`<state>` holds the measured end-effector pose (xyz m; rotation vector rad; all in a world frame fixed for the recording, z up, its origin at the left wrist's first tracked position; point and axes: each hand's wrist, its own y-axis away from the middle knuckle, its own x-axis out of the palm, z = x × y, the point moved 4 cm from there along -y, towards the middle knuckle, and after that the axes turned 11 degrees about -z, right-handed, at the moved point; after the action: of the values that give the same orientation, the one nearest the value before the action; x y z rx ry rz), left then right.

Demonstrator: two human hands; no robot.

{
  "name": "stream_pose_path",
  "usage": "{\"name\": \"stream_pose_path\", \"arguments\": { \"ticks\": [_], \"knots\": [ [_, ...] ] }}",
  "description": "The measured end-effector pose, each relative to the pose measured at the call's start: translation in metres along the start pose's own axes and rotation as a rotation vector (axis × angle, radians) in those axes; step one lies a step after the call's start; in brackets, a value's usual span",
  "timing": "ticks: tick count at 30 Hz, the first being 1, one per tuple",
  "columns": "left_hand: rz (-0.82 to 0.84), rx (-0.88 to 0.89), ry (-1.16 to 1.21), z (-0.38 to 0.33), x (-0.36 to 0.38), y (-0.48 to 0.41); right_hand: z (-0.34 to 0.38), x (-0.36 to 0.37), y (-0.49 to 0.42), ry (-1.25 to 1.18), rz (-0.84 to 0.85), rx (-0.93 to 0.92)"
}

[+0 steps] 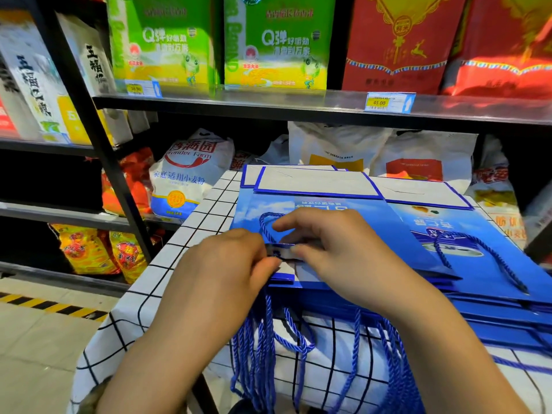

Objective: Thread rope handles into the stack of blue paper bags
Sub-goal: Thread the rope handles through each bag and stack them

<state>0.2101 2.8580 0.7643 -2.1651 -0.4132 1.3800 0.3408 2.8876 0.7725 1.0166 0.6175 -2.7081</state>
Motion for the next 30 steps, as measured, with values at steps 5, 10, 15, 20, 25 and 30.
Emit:
{"name": "stream_pose_path", "arguments": {
  "ticks": [5, 10, 15, 20, 25, 30],
  "knots": [
    [-0.072, -0.250, 0.292, 0.016, 0.000, -0.004, -0.001, -0.002, 0.011, -0.107, -0.071, 0.020],
    [0.002, -0.342, 0.425, 0.022, 0.007, -0.021, -0.005, 0.002, 0.017, -0.151, -0.120, 0.054],
    [0.181, -0.278, 0.352, 0.011, 0.022, -0.034, -0.007, 0.004, 0.023, -0.142, -0.178, 0.028],
    [0.104, -0.241, 0.386, 0.007, 0.026, -0.037, -0.007, 0.004, 0.026, -0.097, -0.193, -0.022],
    [-0.014, -0.273, 0.396, 0.011, 0.027, -0.034, -0.007, 0.007, 0.027, -0.056, -0.189, -0.081],
    [0.023, -0.228, 0.288, 0.012, 0.021, -0.023, -0.007, -0.018, 0.033, -0.090, -0.227, -0.026]
  ]
}}
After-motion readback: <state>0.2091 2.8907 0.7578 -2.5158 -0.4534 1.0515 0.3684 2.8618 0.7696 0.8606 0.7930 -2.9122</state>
